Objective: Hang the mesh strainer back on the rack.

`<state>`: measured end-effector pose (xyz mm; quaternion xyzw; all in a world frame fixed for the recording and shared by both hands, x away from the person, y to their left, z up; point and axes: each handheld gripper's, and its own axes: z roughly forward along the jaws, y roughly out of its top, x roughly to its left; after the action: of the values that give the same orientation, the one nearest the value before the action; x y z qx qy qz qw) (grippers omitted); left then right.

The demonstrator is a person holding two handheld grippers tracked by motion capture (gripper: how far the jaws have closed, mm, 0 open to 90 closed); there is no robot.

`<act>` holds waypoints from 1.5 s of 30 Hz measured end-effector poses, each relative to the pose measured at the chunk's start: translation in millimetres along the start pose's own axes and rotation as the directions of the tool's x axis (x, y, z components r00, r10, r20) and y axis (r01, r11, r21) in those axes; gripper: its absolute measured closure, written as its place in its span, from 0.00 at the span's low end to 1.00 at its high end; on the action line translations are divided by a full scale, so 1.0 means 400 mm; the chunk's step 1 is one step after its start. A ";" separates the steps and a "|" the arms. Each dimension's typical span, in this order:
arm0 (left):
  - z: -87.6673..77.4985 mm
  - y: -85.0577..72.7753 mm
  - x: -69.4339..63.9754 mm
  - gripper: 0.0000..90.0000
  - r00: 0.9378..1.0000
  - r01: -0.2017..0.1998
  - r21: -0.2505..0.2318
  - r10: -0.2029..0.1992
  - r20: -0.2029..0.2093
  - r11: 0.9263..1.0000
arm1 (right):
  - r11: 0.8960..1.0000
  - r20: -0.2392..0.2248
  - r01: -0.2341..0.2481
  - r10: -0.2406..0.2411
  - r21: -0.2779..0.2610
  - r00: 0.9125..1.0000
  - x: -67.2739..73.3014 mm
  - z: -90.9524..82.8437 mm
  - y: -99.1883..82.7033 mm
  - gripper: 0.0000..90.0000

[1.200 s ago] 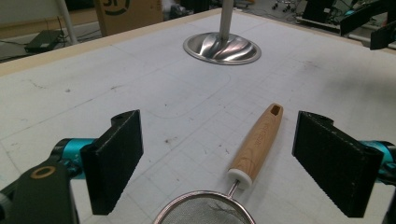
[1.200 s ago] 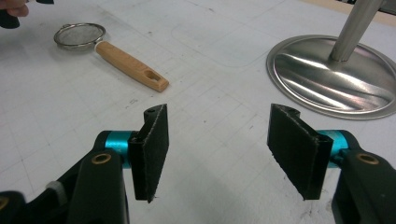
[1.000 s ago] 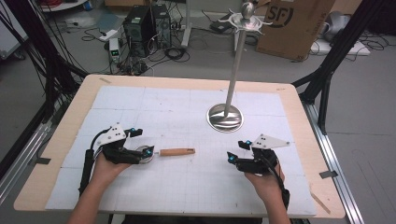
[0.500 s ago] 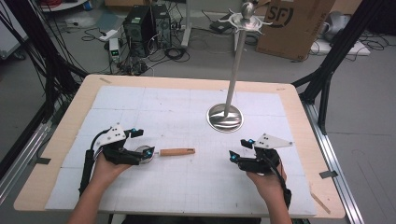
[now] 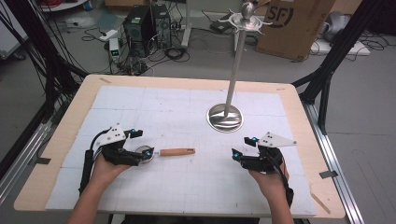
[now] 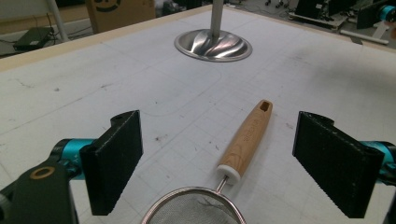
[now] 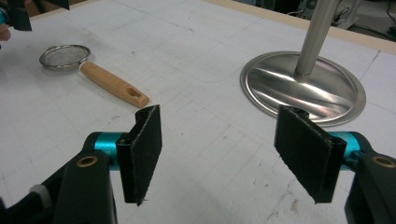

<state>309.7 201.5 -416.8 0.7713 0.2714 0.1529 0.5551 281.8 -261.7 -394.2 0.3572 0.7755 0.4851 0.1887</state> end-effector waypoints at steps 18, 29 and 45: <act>0.037 0.032 -0.013 0.18 0.998 -0.055 0.103 0.054 0.009 0.993 | 1.000 0.001 0.001 -0.001 0.002 1.000 0.000 -0.005 -0.005 0.35; 0.095 0.057 -0.029 0.22 0.991 -0.129 0.238 0.120 0.054 0.963 | 1.000 -0.014 0.006 -0.006 0.004 1.000 0.006 -0.004 -0.003 0.35; 0.166 0.085 -0.037 0.33 0.976 -0.216 0.443 0.187 0.109 0.870 | 1.000 -0.011 0.017 -0.017 0.002 1.000 0.005 -0.007 -0.005 0.35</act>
<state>342.0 133.5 -406.2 0.9076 0.2000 0.1185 0.3497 277.9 -262.7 -394.7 0.3482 0.7801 0.4846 0.1883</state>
